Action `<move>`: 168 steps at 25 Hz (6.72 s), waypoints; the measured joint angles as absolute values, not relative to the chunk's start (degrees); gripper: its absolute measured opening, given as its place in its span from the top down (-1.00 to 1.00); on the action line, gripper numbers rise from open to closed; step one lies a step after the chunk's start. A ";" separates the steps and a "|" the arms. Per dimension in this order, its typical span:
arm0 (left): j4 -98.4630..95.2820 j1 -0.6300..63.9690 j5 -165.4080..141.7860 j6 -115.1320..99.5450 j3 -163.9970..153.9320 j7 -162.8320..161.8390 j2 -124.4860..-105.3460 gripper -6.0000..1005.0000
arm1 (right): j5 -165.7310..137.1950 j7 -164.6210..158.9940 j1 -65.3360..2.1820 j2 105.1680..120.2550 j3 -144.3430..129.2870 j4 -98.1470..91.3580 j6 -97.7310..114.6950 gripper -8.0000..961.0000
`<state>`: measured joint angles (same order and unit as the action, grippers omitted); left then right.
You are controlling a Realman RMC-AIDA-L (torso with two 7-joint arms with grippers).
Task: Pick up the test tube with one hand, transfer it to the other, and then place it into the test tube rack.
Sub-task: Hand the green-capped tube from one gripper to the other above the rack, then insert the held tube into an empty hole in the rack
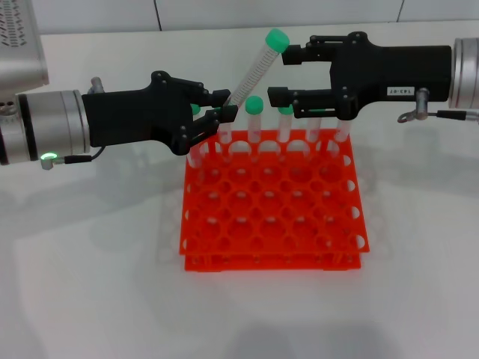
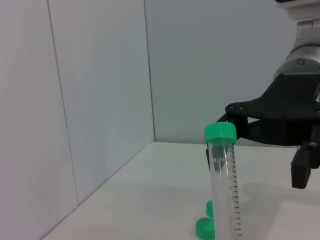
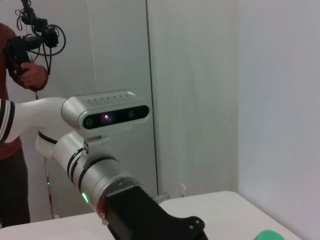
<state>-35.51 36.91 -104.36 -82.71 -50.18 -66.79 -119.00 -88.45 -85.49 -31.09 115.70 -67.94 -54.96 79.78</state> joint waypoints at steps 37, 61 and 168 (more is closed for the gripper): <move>-35.51 36.99 -104.31 -82.70 -50.27 -66.36 -119.09 0.63 | -86.71 -85.16 -35.14 115.84 -69.08 -54.09 78.53 -0.24; -35.51 37.15 -104.34 -82.70 -50.27 -66.39 -119.09 0.63 | -85.95 -85.07 -35.15 115.66 -69.09 -54.34 77.79 0.45; -64.95 22.50 -126.03 -94.72 -52.26 -98.47 -117.44 -0.74 | -75.21 -82.27 -35.03 116.19 -89.84 -49.83 59.95 0.44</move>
<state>-64.95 22.50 -126.03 -94.72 -52.26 -98.47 -117.44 -75.21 -82.27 -35.03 116.19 -89.84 -49.83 59.95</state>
